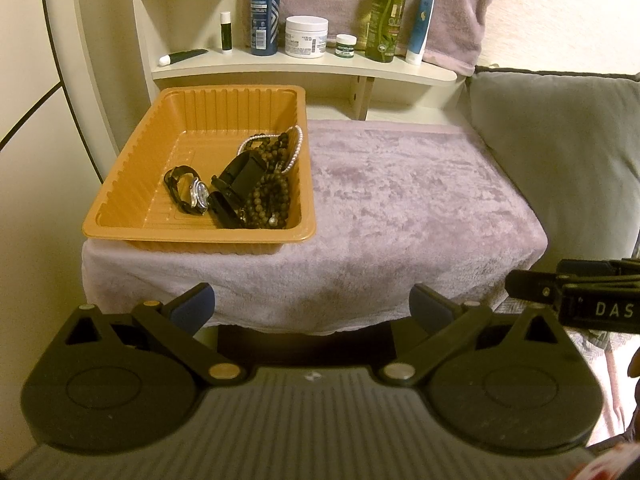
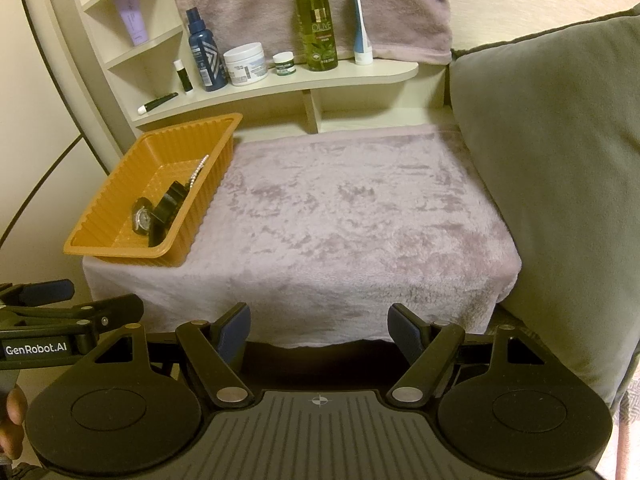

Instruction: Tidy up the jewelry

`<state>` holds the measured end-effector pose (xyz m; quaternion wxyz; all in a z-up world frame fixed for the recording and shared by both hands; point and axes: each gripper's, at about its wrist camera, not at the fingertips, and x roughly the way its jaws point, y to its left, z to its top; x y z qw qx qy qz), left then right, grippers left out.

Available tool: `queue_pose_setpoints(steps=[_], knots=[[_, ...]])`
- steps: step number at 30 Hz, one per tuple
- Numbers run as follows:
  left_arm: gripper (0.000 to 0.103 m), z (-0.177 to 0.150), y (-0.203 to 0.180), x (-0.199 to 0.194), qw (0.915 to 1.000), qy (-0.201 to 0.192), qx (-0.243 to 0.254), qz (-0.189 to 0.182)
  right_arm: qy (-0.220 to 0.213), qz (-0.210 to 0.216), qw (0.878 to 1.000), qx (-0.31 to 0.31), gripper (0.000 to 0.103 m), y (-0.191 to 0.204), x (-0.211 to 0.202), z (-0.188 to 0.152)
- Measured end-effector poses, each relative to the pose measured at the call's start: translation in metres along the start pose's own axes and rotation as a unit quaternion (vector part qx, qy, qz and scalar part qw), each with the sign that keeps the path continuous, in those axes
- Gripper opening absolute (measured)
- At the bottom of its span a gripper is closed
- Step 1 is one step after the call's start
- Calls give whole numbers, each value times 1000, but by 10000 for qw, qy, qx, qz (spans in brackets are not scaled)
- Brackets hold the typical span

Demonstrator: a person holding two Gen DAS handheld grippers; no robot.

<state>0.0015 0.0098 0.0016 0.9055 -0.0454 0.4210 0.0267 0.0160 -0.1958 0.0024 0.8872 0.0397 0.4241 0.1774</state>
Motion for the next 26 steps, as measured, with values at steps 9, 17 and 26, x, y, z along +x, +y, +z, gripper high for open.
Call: queue_pose_setpoints(steps=[9, 17, 26], knots=[[103, 0, 0, 0, 10000, 1, -4, -5, -2, -3, 10000, 0, 75, 0, 0, 0], [103, 0, 0, 1, 10000, 0, -3, -1, -1, -6, 10000, 7, 75, 1, 1, 0], [103, -3, -4, -1, 9999, -123, 49, -94, -4, -11, 10000, 8, 75, 2, 1, -1]])
